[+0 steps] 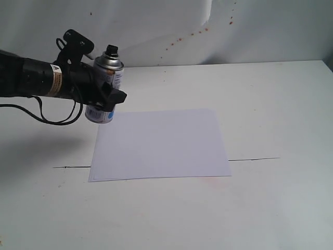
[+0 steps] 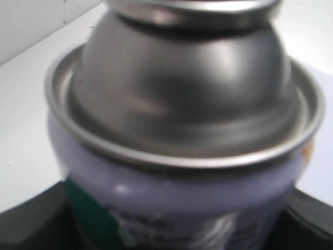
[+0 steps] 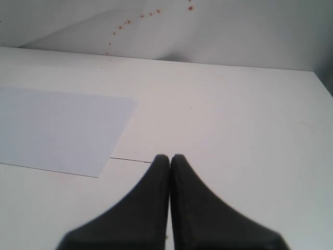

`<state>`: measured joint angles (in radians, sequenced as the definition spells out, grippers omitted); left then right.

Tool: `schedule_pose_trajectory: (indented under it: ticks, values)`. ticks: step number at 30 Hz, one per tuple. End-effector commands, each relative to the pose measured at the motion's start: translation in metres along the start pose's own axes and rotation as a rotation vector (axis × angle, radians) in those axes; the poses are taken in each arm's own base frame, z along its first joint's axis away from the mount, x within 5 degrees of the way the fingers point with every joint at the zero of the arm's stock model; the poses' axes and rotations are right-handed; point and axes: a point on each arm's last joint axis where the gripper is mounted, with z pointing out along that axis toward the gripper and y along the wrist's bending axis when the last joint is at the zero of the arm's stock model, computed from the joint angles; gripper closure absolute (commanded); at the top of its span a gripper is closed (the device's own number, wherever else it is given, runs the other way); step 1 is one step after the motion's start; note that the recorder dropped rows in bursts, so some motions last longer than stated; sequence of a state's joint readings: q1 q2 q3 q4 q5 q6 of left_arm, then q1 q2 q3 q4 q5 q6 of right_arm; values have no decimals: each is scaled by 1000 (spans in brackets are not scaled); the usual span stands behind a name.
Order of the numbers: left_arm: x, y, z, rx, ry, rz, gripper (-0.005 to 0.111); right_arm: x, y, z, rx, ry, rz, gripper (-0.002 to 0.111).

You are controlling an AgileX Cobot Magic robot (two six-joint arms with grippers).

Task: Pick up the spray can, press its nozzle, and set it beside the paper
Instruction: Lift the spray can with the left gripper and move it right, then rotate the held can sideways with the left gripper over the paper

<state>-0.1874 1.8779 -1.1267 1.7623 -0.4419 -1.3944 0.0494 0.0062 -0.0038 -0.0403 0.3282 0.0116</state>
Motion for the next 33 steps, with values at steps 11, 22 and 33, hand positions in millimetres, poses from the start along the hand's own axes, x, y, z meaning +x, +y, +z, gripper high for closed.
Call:
schedule_pose_trajectory:
  ticks: [11,22,33]
  values:
    - [18,13,7,-164,76,4,107,1,0,0,0,-7,-2,108]
    - [24,14,12,-148,111,199,107,1,0,0,0,-7,-2,108]
    - [17,14,7,-214,139,435,107,1,0,0,0,-7,-2,108]
